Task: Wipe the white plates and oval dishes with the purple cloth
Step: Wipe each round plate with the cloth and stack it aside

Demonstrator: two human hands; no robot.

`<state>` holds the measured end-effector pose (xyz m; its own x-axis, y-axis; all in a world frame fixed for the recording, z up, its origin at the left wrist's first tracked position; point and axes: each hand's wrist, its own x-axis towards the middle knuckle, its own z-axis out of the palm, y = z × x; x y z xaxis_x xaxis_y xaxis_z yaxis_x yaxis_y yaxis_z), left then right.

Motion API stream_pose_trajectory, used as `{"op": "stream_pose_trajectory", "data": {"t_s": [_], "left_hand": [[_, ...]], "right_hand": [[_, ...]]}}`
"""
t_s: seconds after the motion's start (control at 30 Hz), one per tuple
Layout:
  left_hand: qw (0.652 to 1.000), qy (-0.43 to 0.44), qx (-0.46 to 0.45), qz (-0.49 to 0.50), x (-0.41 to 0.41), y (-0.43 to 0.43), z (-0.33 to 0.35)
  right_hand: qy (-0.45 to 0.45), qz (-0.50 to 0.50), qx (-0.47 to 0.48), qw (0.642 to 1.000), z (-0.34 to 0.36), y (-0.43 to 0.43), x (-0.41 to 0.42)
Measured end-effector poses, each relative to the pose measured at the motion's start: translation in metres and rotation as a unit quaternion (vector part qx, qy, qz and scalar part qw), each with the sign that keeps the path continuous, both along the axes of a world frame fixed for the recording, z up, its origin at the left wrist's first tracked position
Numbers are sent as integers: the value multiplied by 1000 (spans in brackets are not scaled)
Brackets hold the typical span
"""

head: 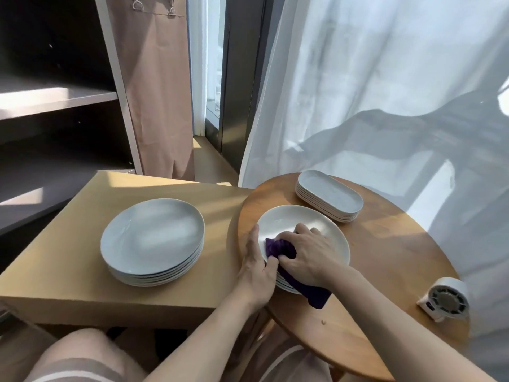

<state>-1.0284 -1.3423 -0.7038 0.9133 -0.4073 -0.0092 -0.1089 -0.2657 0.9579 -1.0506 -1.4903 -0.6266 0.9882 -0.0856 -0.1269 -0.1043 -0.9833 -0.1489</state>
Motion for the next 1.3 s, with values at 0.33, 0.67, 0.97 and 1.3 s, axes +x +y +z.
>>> {"op": "stream_pose_trajectory", "data": {"t_s": [0.33,0.67,0.97,1.3], "left_hand": [[998,-48,-38,27,3,-2,-6],[998,-34,-21,45,-3,-6,-6],[998,-45,-2,47,-6,-5,-1],[999,-17,-34,17,-3,0,7]], "right_hand": [[-106,1,-3,994,-18,6,34],[-155,-50,-172,972,-22,-18,66],[-57,-50,-204,976,-3,-48,24],[22,-14,14,1000,9,-29,-12]]}}
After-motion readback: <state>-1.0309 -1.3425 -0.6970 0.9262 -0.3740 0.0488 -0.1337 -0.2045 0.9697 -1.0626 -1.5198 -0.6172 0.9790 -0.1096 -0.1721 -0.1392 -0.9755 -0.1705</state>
